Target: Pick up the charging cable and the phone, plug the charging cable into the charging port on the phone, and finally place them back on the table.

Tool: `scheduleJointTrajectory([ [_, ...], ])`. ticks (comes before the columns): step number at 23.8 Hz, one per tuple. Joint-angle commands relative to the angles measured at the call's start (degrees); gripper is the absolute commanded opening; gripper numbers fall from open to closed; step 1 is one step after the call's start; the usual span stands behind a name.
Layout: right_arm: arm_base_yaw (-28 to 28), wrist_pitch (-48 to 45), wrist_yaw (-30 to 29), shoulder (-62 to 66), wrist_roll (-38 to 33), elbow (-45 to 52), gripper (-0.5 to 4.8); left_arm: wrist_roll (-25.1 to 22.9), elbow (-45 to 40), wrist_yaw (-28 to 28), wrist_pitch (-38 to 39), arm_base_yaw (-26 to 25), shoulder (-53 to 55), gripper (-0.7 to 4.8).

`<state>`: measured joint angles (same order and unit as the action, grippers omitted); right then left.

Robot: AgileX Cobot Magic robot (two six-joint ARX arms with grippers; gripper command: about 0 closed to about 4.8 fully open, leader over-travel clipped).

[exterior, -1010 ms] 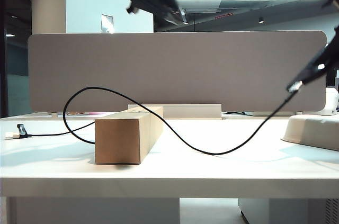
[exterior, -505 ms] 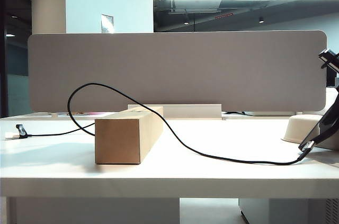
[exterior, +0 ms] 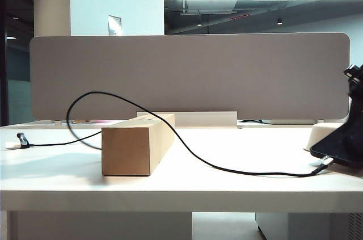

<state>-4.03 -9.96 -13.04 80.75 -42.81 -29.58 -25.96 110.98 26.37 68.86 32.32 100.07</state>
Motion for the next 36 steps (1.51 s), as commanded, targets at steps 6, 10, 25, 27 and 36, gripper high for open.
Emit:
scheduleJointTrajectory([
  [6, 0.0, 8.5, -1.5, -2.8, 1.1, -0.2, 3.97, -0.4, 0.1, 0.1, 0.4, 0.0, -0.3, -0.06],
  [10, -0.4, 15.9, -1.4, -11.4, 2.1, -0.2, 3.96, -0.4, 0.1, -4.7, 1.2, 0.0, -0.3, -0.06],
  [25, 0.4, 23.8, 9.9, -50.8, 19.1, 11.1, -0.08, -0.4, -0.1, -1.7, 1.7, 0.1, -0.4, -0.06],
  [27, 1.1, 23.6, 10.6, -57.2, 19.0, 14.6, -0.08, -0.3, -0.2, -1.7, 1.8, 0.1, -0.4, -0.06],
  [36, 1.9, 23.0, 10.6, -68.6, 19.1, 18.7, -0.08, -0.4, -11.1, -2.6, -2.6, 0.0, -5.7, -0.06],
])
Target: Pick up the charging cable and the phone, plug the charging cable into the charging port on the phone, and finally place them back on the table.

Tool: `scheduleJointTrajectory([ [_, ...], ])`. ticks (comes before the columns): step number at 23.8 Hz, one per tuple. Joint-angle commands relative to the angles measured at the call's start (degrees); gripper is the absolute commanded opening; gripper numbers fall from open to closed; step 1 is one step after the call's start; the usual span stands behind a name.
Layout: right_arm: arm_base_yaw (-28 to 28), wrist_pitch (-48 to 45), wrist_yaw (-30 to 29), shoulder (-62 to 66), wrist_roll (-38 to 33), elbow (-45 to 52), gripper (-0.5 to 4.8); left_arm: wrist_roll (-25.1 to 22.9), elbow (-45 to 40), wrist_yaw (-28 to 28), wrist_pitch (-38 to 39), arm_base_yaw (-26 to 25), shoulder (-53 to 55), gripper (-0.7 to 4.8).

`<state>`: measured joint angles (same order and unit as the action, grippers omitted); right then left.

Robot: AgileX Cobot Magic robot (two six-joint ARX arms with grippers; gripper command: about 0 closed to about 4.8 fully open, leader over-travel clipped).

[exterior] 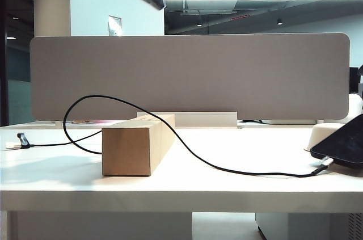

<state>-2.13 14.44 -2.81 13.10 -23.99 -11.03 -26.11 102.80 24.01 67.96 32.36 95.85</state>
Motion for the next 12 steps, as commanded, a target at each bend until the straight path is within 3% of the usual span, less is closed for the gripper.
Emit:
scheduleJointTrajectory([
  [1, 0.0, -1.5, 0.3, -1.4, 0.2, 0.3, -0.08, -0.2, -4.7, -0.5, -2.6, 0.0, -2.2, -0.06],
  [12, 0.0, -7.0, 0.3, -2.7, 2.0, 4.0, -0.08, 6.4, -40.6, -5.8, -29.9, 0.0, -24.7, -0.06],
])
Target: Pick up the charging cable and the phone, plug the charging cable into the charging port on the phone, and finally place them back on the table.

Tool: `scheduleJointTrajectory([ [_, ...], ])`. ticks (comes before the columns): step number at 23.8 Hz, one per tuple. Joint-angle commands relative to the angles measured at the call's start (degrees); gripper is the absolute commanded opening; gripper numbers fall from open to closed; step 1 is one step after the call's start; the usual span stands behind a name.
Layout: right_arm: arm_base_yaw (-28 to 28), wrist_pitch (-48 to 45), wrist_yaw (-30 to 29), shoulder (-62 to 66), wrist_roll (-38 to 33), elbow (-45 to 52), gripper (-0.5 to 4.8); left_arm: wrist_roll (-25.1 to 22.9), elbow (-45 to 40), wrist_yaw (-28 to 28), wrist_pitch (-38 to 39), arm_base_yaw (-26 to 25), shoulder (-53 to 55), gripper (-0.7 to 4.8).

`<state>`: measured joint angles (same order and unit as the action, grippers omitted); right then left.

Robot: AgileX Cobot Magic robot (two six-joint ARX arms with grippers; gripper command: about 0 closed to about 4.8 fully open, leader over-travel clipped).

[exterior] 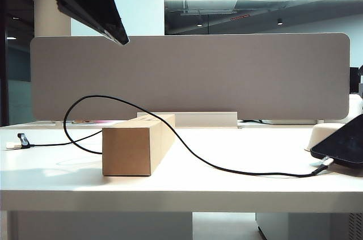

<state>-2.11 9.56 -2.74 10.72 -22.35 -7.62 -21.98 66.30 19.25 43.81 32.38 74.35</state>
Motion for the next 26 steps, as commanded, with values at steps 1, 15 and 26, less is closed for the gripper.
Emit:
scheduleJointTrajectory([
  [1, 0.0, -2.4, 0.3, -0.5, 0.4, 1.0, -0.08, 2.8, -6.5, -2.5, -7.7, 0.0, -5.0, -0.06],
  [15, 0.0, -8.4, -0.4, -2.9, 0.5, 5.5, -0.08, 11.8, -24.8, -9.2, -19.8, 0.1, -24.9, -0.06],
  [26, 0.0, -8.3, -2.5, -7.0, 3.5, 7.6, -0.08, 13.7, -26.1, -12.8, -17.3, 0.1, -34.4, -0.06],
])
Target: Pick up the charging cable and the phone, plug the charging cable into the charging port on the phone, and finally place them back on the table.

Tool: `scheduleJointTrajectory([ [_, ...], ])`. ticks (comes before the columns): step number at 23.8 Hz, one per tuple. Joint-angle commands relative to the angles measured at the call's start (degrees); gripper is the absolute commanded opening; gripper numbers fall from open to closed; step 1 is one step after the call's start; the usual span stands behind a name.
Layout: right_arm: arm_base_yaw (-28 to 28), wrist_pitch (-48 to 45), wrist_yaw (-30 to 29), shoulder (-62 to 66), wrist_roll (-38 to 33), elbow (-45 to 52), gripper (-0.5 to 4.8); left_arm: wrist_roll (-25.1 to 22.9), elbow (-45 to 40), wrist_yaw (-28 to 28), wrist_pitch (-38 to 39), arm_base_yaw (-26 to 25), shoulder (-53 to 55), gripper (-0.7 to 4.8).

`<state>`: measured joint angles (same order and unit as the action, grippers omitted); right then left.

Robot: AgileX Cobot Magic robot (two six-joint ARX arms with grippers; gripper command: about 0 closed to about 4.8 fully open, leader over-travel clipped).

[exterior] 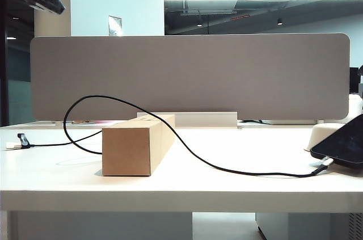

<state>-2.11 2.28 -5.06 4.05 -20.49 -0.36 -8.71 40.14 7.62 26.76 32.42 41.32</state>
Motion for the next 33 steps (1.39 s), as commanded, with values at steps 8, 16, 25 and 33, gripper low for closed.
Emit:
scheduleJointTrajectory([
  [8, -0.1, 0.5, 0.2, -0.3, 4.9, 0.3, -0.07, 0.6, 0.0, -4.2, 1.0, 0.1, -5.6, -0.06],
  [16, -0.1, 2.1, 2.8, -0.3, 11.3, 0.3, -0.06, 0.6, 0.0, -5.1, 4.9, 0.1, -12.0, -0.06],
  [25, -0.1, 0.3, 8.3, -0.3, 16.7, 0.3, -0.06, 0.2, 0.0, -5.0, 5.7, 0.0, -16.9, -0.06],
  [33, -0.1, -0.5, 7.7, -0.3, 16.0, 0.3, -0.05, -2.0, 0.0, -5.1, 5.6, 0.0, -16.9, -0.06],
])
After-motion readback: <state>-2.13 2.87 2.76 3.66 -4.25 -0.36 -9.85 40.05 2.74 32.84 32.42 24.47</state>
